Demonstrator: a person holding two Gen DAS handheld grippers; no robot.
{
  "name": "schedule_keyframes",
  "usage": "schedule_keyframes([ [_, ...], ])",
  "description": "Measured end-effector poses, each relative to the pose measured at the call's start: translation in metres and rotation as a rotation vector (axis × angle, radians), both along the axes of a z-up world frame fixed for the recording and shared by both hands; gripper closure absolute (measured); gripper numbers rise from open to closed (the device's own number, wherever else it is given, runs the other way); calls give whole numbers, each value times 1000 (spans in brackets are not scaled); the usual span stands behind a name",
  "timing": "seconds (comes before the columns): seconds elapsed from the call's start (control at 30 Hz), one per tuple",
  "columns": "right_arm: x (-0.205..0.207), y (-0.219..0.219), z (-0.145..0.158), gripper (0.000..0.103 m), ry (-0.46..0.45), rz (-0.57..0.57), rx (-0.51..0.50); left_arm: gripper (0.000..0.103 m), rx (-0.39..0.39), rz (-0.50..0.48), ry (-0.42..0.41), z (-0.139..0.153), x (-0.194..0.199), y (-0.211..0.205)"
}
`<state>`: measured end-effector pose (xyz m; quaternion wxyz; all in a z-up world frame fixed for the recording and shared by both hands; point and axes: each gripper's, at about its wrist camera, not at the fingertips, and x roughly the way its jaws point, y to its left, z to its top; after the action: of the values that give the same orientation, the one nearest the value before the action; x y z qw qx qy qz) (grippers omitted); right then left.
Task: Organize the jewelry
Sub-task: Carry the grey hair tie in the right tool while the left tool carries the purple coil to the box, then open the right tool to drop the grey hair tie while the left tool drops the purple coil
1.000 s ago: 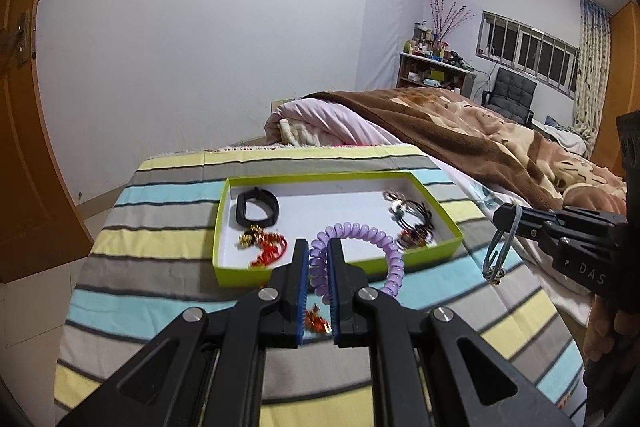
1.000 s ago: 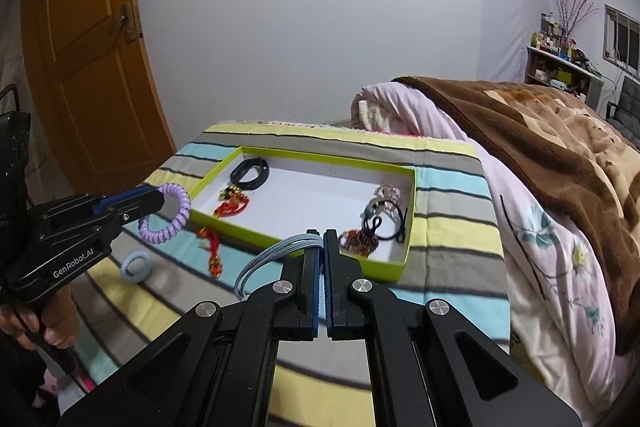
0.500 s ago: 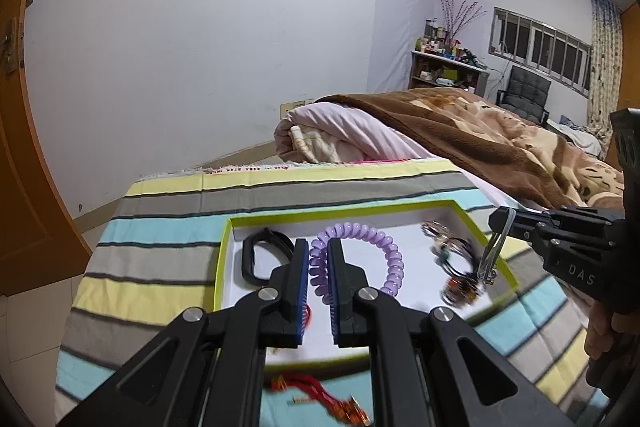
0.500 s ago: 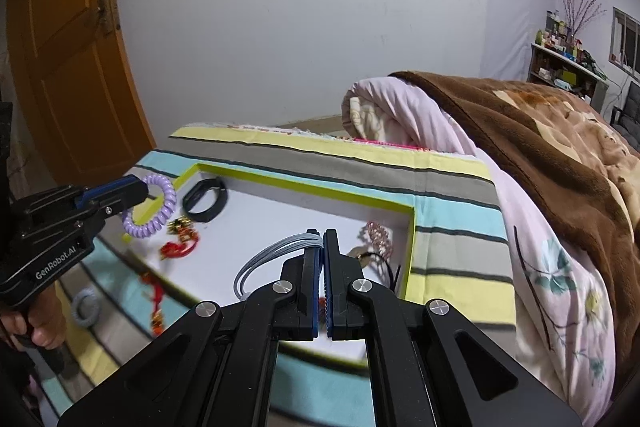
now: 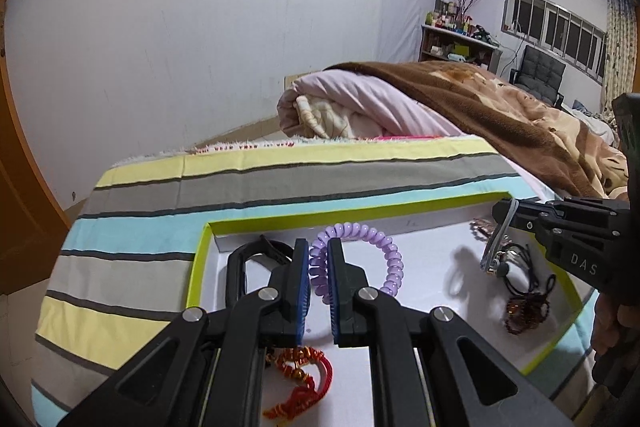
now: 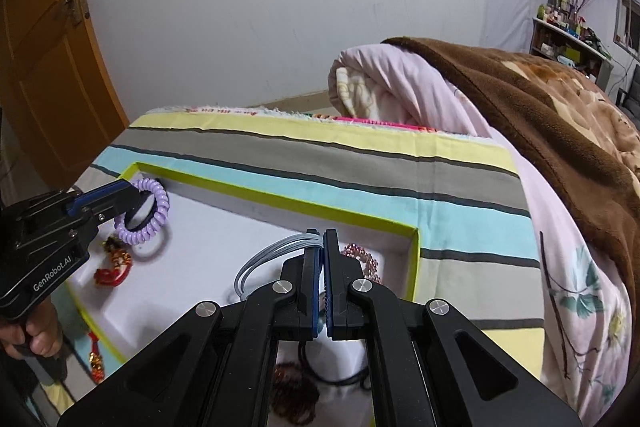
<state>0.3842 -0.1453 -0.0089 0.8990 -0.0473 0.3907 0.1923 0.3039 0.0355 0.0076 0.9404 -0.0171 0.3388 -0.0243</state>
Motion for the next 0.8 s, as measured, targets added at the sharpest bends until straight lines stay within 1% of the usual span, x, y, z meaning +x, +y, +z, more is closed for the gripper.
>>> schedule_keyframes([
  [0.2,9,4,-10,102,20,-1,-9,93,-6,-7,27,-11,6,1],
  [0.33,12,7,-15,101,37,3,-28,93,-27,-8,56,-16,11,3],
  [0.43,11,8,-15,92,35,1,-39,93,-28,-9,58,-17,11,4],
  [0.5,10,8,-15,91,36,0,-44,93,-16,-10,67,-17,12,3],
  [0.6,5,7,-15,91,36,3,-57,90,-11,-7,73,-16,11,2],
  [0.67,1,5,-14,91,33,6,-58,86,-12,-5,72,-14,7,2],
  [0.8,-9,0,-6,91,25,3,-50,84,-12,0,63,-5,-4,2],
])
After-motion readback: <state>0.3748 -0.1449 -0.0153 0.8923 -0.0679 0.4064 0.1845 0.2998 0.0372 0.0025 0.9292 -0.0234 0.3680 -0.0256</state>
